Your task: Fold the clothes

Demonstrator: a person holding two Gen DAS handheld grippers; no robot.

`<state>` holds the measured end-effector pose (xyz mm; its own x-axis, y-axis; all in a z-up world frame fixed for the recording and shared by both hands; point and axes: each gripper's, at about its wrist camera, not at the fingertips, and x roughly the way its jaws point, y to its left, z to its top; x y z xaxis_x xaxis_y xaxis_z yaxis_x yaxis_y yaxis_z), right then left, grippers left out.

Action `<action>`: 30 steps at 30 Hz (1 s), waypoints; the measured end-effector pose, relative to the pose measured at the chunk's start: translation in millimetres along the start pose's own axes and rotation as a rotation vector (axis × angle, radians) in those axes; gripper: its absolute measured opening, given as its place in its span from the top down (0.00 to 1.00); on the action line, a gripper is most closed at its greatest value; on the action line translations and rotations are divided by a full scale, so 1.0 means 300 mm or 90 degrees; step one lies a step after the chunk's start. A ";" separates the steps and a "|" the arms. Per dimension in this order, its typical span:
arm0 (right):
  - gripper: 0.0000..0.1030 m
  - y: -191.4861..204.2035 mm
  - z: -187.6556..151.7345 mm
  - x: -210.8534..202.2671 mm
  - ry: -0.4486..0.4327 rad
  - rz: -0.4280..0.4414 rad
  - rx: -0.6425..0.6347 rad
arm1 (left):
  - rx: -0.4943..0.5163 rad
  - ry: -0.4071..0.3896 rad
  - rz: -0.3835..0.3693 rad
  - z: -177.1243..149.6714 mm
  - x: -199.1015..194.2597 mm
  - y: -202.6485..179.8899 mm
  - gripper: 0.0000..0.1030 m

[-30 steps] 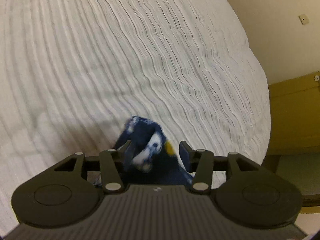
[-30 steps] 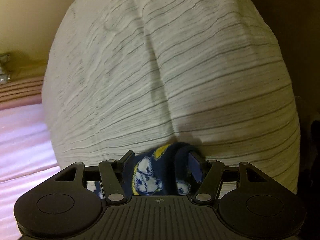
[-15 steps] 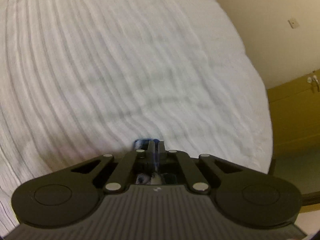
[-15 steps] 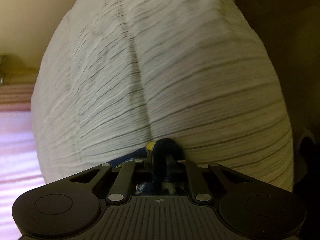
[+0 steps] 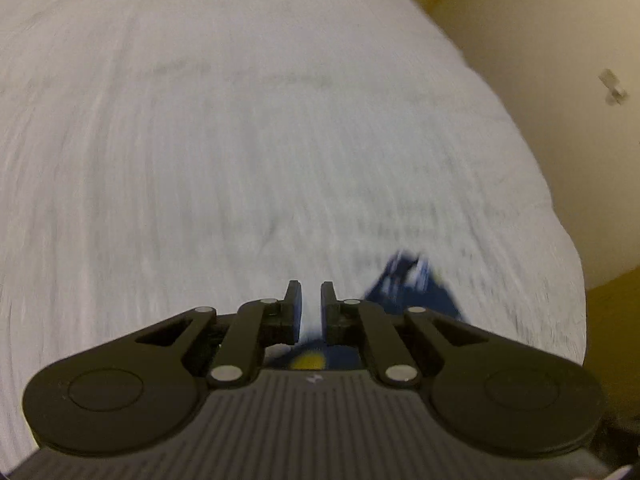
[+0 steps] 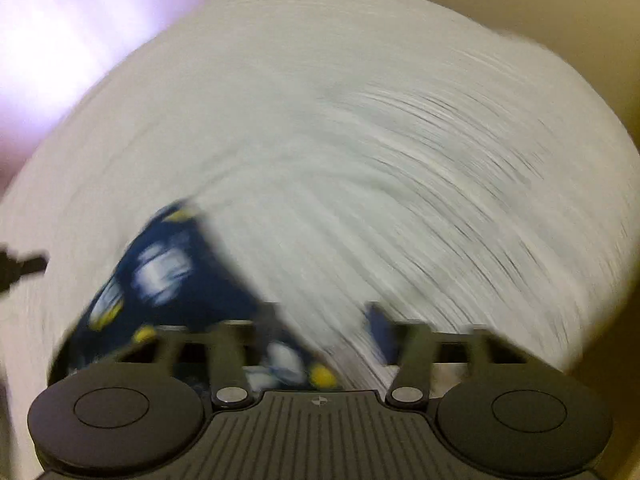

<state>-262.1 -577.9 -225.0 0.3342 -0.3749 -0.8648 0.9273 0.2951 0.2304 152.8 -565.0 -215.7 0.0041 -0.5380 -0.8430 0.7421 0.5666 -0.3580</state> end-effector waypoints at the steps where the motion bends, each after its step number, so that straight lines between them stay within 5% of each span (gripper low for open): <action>1: 0.69 0.053 0.023 0.021 0.004 0.020 -0.066 | -0.020 0.005 0.005 -0.046 -0.018 0.005 0.96; 7: 0.72 0.279 0.073 0.168 -0.008 0.153 -0.304 | -0.058 -0.046 0.035 -0.210 0.015 -0.110 0.96; 11: 0.72 0.300 0.066 0.318 0.023 0.170 -0.387 | -0.079 -0.049 0.132 -0.228 0.204 -0.118 0.96; 16: 0.72 0.274 0.035 0.433 0.061 0.180 -0.410 | -0.111 -0.047 0.171 -0.260 0.276 -0.074 0.98; 24: 0.72 0.188 0.114 0.239 0.020 0.243 -0.410 | -0.171 -0.130 0.164 -0.419 -0.058 -0.118 0.98; 30: 0.72 0.122 0.031 0.210 0.071 0.254 -0.435 | -0.195 -0.057 0.203 -0.607 -0.020 -0.119 0.97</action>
<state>-205.6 -598.8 -266.9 0.5662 -0.0483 -0.8229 0.4213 0.8750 0.2386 4.2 -468.3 -271.0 0.2690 -0.3508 -0.8970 0.4619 0.8642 -0.1995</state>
